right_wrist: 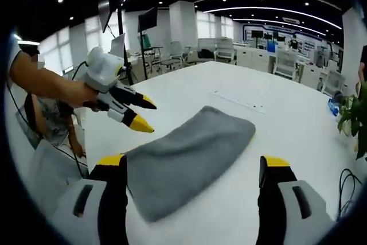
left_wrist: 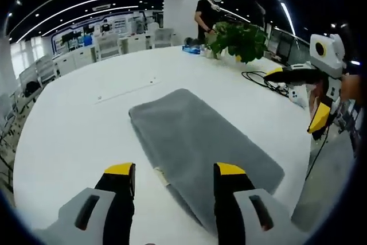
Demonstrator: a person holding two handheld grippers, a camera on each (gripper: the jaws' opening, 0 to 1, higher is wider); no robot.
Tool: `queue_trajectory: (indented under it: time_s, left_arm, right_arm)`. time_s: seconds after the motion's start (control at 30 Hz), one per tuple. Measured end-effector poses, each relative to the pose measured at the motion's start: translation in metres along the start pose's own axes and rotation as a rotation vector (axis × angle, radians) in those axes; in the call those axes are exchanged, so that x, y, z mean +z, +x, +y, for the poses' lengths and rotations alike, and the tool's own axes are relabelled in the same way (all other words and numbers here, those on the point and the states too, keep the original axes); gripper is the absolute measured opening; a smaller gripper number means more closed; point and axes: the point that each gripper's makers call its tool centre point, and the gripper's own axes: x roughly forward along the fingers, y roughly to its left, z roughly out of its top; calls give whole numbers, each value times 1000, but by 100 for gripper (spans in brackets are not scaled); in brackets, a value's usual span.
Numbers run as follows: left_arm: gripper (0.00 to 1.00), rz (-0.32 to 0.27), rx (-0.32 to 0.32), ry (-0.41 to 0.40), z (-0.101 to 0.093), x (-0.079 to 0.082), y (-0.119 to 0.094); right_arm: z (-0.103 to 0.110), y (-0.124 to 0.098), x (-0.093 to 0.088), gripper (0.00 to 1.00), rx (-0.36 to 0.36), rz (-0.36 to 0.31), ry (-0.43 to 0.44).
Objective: Fold the towel on the table until its edges align and the towel forms a compact rectangular stack.
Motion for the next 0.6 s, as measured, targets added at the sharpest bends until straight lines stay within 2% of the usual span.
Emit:
queue_trajectory:
  time_s: [0.17,0.4,0.6]
  left_arm:
    - [48,0,-7,5,2,-1,7]
    - [36,18,-35,18,1,-5,22]
    - [25,38,-63,16,0,-9,35]
  right_arm:
    - [5,-4,-9,93,-2,-1,12]
    - [21,-4,-28,87,20,24,-33]
    - [28,-2,-35,81,39,27,-30]
